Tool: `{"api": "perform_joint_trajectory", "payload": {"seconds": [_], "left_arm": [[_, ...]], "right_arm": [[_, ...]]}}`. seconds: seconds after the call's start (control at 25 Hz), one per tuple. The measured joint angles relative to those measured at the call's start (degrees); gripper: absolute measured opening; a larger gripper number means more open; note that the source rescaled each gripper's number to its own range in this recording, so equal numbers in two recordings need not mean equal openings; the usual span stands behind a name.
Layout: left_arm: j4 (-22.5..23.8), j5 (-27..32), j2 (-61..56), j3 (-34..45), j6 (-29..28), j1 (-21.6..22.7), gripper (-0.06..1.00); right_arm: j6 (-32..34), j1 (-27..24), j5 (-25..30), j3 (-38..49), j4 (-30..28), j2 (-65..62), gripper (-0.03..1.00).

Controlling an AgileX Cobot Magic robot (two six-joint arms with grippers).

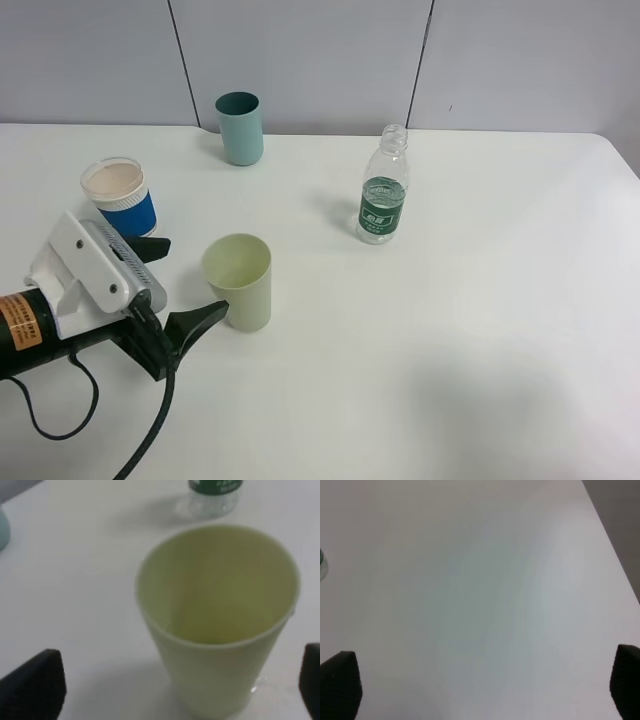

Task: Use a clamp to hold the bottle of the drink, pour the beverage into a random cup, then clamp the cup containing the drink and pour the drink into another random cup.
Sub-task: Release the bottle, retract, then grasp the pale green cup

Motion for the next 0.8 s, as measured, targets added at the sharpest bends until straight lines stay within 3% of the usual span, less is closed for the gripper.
{"api": "perform_joint_trajectory", "payload": {"seconds": [0.24, 0.8], "left_arm": [[1.22, -9.03, 8.43, 0.10, -1.56, 0.00, 0.83], [1.61, -11.89, 17.14, 0.10, -2.92, 0.00, 0.83]], "right_arm": [[0.00, 0.00, 0.00, 0.00, 0.00, 0.00, 1.00], [0.05, 0.00, 0.00, 0.00, 0.00, 0.00, 1.00]]}}
